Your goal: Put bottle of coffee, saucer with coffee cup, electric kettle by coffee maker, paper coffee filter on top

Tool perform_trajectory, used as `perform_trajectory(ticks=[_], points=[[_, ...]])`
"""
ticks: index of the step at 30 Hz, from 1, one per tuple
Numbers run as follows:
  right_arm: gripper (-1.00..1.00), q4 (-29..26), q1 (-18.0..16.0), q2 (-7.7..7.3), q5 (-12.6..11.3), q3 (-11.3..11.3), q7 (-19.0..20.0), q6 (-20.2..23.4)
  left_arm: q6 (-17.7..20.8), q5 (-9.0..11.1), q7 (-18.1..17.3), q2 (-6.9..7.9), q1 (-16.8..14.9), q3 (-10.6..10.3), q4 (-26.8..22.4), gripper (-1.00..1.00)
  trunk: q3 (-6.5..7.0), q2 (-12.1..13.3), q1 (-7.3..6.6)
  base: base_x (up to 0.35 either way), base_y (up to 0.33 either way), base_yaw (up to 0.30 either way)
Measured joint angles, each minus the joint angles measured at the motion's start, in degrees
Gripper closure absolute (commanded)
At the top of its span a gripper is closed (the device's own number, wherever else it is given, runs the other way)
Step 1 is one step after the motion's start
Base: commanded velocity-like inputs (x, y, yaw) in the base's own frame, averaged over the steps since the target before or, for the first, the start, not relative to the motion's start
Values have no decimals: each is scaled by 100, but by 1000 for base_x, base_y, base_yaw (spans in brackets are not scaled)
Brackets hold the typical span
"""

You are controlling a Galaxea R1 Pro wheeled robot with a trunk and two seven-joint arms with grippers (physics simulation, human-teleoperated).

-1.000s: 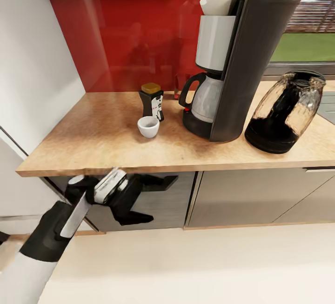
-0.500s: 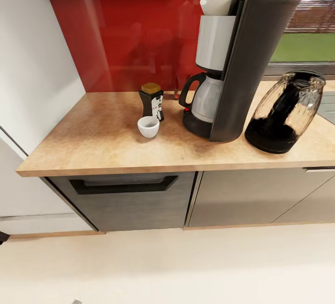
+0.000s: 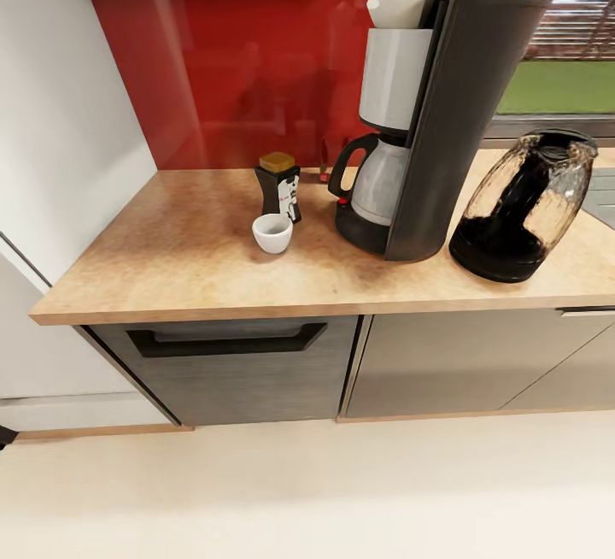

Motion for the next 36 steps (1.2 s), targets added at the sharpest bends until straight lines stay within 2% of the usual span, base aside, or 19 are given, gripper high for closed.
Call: perform_trajectory(ticks=[12,26,36], points=[[-100,0,0,0,-14,-1,-7,-8,0,6,90,-17,2,11,0,-100,0,0,0,0,-27,-15],[-100,1,0,0,-14,-1,-21,-3,-1,7,91,-17,1,11,0,-100,0,0,0,10,-35,-213],[-100,-1,1,0,-14,-2,-31,-8,1,7,100,-17,2,12,-1,-100,0,0,-1,124,-232,-96]])
